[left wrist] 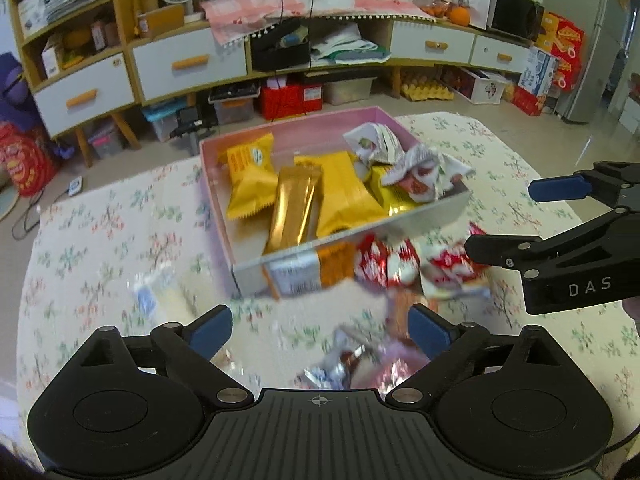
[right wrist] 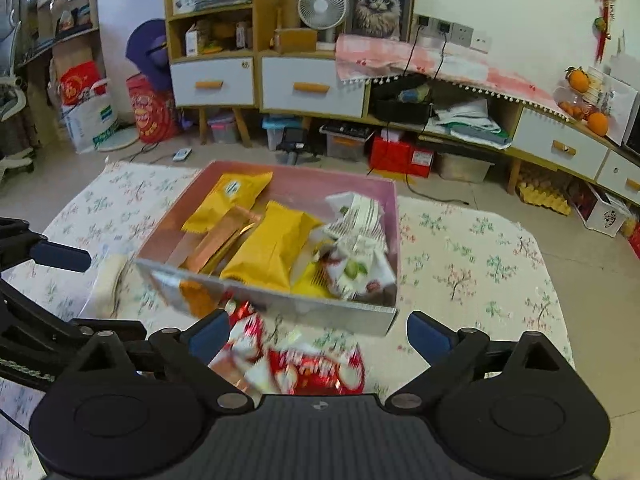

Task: Organize snacks
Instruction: 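Withdraw both tools from the box toward the remaining snacks, then grasp the pink pastry pack with the left tool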

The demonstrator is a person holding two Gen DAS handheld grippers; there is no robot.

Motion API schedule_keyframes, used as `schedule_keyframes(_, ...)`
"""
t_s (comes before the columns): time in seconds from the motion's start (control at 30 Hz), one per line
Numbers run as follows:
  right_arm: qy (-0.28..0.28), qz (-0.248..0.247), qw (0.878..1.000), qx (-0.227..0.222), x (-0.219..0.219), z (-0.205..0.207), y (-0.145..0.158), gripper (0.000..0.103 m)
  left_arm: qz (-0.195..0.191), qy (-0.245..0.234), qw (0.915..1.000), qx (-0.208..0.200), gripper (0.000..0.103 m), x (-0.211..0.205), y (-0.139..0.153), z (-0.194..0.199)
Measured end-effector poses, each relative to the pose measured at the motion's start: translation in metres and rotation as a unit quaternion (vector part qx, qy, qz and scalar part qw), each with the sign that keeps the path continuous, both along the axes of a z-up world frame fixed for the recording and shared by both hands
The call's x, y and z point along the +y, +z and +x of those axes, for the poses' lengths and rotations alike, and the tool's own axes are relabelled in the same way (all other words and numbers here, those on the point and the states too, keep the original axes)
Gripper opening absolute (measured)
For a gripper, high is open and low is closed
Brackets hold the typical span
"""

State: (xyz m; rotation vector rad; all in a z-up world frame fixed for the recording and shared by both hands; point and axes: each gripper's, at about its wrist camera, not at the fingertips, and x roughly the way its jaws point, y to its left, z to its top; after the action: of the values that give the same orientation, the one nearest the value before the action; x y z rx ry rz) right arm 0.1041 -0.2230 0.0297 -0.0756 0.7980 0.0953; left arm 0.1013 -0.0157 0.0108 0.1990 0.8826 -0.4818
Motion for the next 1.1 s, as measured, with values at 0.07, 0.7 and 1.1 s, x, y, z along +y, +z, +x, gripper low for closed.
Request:
schedule_keyframes(0.07,0.006,-0.005,1.000,0.007,0.004,-0.006,-0.002,0.074,-0.001,0.009,0.9999,-0.006,0.096,0.006,-0.005,-0.008)
schedule_keyframes(0.7,0.024,-0.012,0.999,0.032,0.008,-0.043,-0.012,0.078,0.016,-0.012,0.9996,-0.018,0.096,0.026,-0.026,-0.037)
schedule_keyframes(1.1,0.022,-0.032,0.997,0.060,0.010,-0.036,-0.030,0.078,0.016,-0.092,0.9955,0.014,0.094,0.001,-0.052,-0.043)
